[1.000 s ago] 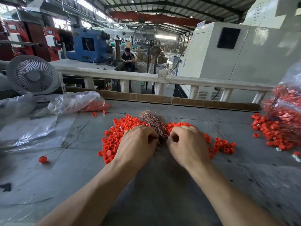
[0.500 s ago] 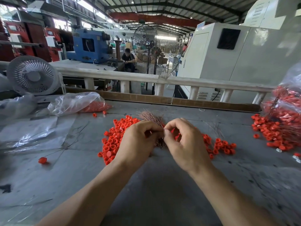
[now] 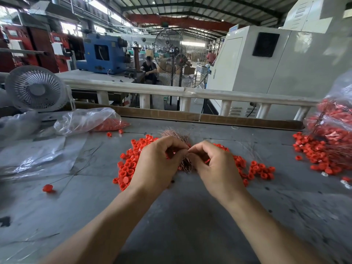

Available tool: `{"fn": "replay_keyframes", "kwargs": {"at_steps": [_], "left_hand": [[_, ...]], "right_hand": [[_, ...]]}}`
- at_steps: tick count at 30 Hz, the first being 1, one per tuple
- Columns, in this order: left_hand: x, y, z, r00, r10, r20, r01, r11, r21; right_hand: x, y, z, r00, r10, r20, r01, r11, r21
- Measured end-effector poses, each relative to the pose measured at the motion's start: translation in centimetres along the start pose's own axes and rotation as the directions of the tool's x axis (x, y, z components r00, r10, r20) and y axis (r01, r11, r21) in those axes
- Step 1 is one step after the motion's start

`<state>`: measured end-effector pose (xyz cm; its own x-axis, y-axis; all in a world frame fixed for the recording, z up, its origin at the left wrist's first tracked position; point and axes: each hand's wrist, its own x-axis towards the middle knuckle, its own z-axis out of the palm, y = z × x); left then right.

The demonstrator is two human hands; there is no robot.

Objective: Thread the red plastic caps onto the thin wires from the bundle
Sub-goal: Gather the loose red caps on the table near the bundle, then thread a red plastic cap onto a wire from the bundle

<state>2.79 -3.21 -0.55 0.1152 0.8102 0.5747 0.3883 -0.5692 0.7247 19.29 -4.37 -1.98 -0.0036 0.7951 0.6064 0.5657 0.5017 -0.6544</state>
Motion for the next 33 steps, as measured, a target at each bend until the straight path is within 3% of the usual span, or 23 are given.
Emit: {"fn": "replay_keyframes", "kwargs": {"at_steps": [5, 13, 19, 23, 26, 29, 33], "left_hand": [[0.1, -0.1, -0.4, 0.996, 0.086, -0.005, -0.085, 0.987, 0.134], [0.3, 0.0, -0.3, 0.992, -0.124, -0.029, 0.114, 0.97, -0.215], [0.7, -0.5, -0.6, 0.983, -0.18, 0.03, 0.179, 0.926, -0.333], [1.1, -1.4, -1.1, 0.983, -0.181, 0.015, 0.181, 0.971, -0.158], [1.2, -2.1, -1.4, 0.983, -0.179, 0.041, 0.173, 0.977, 0.126], [1.0, -2.4, -1.7, 0.974, -0.158, 0.163, 0.081, 0.914, 0.398], [0.9, -2.4, -1.9, 0.95, -0.129, 0.284, -0.047, 0.841, 0.539]], "right_hand": [[0.0, -0.1, -0.4, 1.0, -0.012, -0.026, 0.011, 0.999, -0.041], [0.1, -0.9, -0.4, 0.999, 0.031, -0.032, -0.03, 0.999, 0.03], [0.1, -1.1, -0.5, 0.993, 0.046, -0.109, -0.049, 0.998, -0.027], [-0.1, -0.9, -0.7, 0.987, 0.069, -0.148, -0.066, 0.997, 0.027], [0.0, -0.9, -1.2, 0.974, 0.115, -0.197, -0.085, 0.985, 0.153], [-0.1, -1.4, -1.4, 0.955, 0.122, -0.27, -0.052, 0.966, 0.253], [-0.2, -1.9, -1.4, 0.938, 0.109, -0.329, 0.001, 0.949, 0.315]]}}
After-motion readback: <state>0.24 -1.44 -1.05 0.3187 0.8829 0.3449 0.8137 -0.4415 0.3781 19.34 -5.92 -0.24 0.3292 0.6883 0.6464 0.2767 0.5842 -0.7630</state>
